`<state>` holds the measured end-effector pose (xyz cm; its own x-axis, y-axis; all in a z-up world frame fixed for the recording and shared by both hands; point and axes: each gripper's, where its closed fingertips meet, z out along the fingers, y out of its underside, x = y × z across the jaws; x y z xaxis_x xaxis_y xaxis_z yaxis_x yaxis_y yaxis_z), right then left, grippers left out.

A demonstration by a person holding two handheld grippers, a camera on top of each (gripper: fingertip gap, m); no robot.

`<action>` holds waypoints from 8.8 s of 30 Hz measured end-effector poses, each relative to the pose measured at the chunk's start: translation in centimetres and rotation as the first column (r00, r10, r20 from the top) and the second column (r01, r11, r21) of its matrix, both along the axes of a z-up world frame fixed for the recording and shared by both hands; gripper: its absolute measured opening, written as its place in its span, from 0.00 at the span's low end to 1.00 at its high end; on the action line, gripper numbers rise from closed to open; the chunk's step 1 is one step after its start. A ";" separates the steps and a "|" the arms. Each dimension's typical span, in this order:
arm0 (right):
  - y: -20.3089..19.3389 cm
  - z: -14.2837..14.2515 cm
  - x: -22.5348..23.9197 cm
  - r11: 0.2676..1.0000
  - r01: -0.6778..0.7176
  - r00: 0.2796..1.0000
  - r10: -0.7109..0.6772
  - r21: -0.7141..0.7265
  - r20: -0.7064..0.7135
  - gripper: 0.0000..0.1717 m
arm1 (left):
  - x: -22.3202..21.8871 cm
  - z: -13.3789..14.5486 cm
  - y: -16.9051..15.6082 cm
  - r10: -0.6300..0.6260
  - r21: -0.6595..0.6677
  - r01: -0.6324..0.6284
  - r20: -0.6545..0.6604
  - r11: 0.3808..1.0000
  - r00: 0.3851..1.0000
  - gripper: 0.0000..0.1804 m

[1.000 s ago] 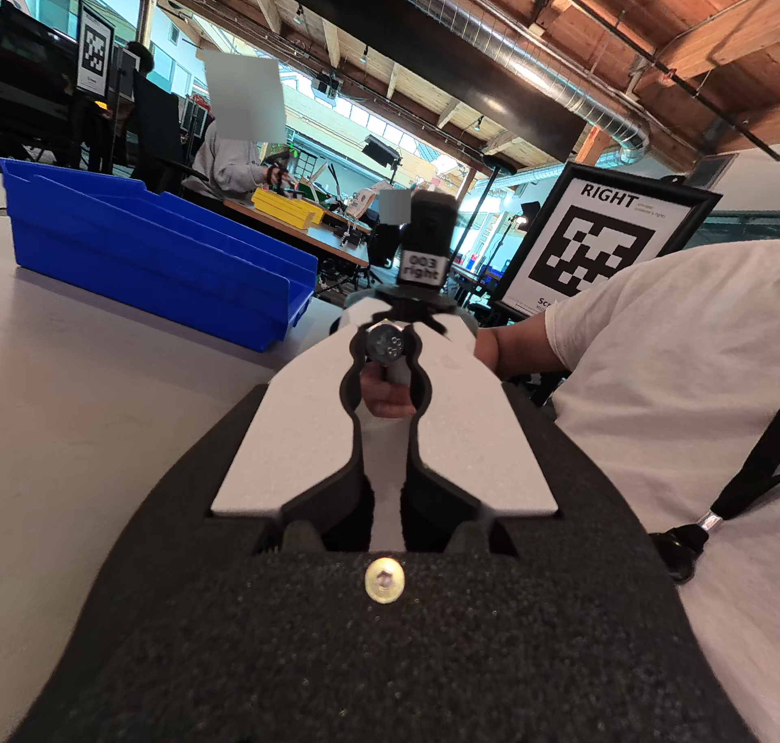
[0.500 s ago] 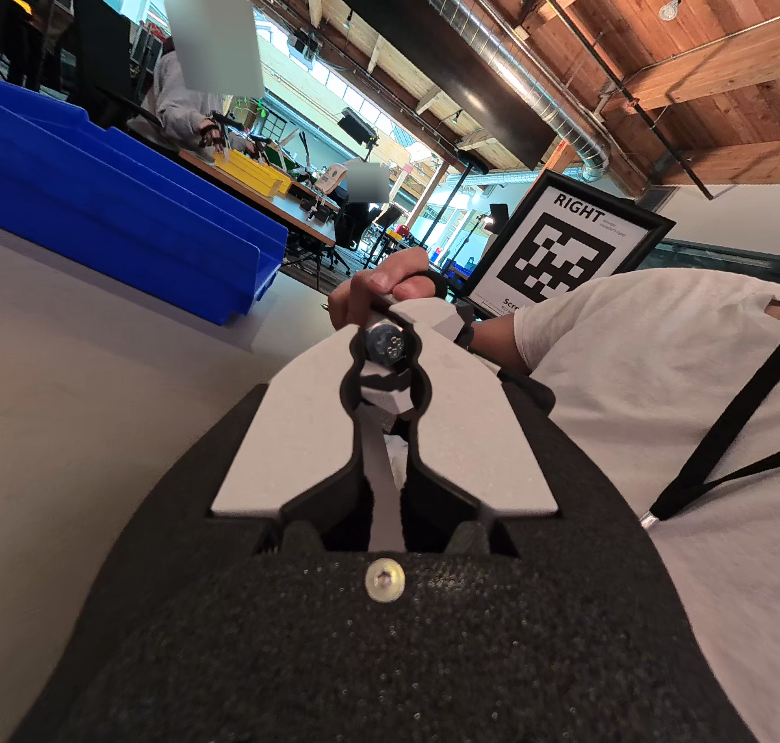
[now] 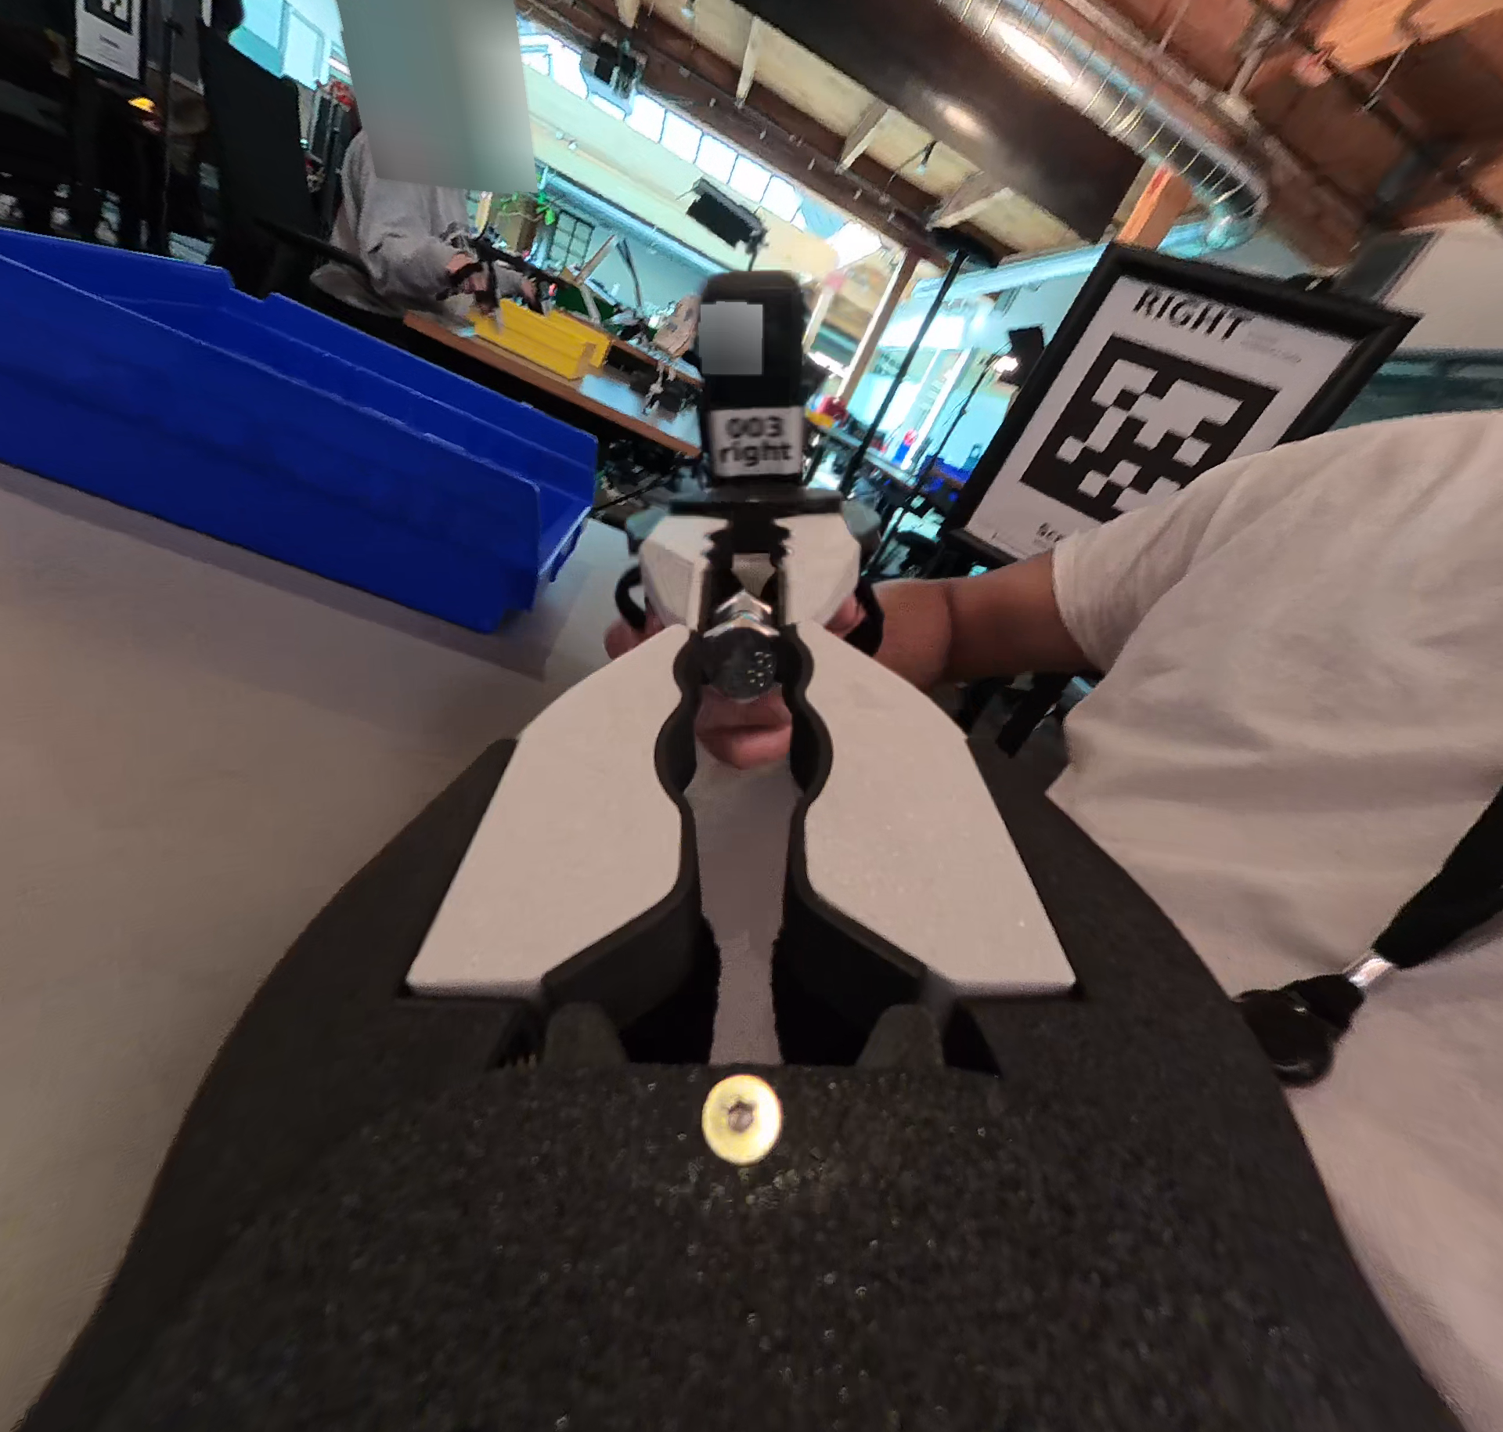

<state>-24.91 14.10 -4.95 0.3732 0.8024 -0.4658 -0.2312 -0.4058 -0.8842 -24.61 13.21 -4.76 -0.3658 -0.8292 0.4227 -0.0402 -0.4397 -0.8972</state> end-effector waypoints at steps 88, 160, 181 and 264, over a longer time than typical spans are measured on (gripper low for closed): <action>-0.8 -1.8 0.3 0.979 -0.044 0.989 0.014 0.200 0.151 0.35 | 0.4 -0.8 0.8 0.006 -0.104 -0.011 -0.046 0.995 0.999 0.10; -0.3 -0.5 0.5 0.864 -0.247 0.952 0.132 -0.440 -0.277 0.10 | 0.2 -0.7 0.0 -0.043 -0.085 0.039 -0.055 0.996 0.998 0.10; -0.7 -2.1 2.5 0.285 -0.348 0.413 -0.809 0.893 0.419 0.21 | 1.6 -2.0 -0.6 -0.110 -0.287 0.075 -0.110 0.955 0.988 0.10; -1.1 -3.9 1.8 0.213 -0.538 0.305 -0.852 0.815 0.425 0.18 | 1.1 -3.6 -0.5 -0.122 -0.221 0.077 -0.196 0.972 0.973 0.09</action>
<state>-23.15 13.03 -8.88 0.0477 0.0757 0.9960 0.8424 0.5328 -0.0808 -23.46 12.69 -8.41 -0.3281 -0.6769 0.6589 -0.2684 -0.6020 -0.7520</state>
